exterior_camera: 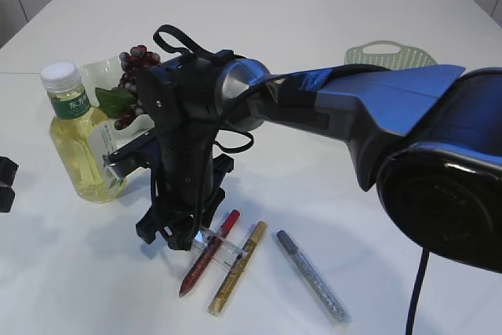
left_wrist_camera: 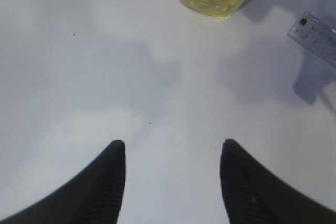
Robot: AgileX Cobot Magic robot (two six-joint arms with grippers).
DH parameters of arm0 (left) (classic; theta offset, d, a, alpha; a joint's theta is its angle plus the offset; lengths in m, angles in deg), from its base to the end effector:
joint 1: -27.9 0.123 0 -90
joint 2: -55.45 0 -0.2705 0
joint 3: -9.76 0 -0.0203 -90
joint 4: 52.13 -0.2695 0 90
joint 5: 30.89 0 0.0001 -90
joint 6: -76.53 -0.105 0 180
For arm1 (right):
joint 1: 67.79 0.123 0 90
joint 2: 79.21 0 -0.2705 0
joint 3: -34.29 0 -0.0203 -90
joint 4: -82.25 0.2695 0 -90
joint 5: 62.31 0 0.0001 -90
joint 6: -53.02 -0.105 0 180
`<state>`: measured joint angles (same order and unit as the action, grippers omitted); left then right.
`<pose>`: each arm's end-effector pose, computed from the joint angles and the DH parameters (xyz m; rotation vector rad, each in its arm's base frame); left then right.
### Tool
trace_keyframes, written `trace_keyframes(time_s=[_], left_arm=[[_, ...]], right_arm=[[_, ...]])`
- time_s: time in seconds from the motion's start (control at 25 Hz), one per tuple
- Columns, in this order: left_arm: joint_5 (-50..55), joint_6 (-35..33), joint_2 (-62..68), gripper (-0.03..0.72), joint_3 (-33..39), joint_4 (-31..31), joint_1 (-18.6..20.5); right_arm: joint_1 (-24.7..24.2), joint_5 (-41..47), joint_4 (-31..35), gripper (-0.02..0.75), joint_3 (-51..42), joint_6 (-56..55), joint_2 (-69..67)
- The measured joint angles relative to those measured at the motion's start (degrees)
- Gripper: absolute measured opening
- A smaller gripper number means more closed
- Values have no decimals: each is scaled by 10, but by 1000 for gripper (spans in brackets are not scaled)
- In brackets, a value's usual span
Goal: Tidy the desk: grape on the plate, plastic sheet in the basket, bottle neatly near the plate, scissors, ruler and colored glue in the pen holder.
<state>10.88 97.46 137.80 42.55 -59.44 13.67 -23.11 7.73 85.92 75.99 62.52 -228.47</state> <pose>0.2522 -0.0548 0.1989 -0.0533 2.7262 -0.0323 0.3510 0.3560 0.0946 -1.3913 2.7905 0.1099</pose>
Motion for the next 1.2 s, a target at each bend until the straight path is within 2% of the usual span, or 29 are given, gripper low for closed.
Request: trace_keyframes(time_s=[0.44, 0.76, 1.0, 1.2], left_arm=[[0, 0, 0, 417, 0, 0, 0], [3, 0, 0, 417, 0, 0, 0], [5, 0, 0, 415, 0, 0, 0], [5, 0, 0, 415, 0, 0, 0]], right_arm=[[0, -1, 2, 293, 13, -21, -5], [-15, -1, 32, 293, 29, -25, 6], [-67, -1, 75, 293, 29, -13, 40], [-143, -1, 168, 293, 29, 34, 75]])
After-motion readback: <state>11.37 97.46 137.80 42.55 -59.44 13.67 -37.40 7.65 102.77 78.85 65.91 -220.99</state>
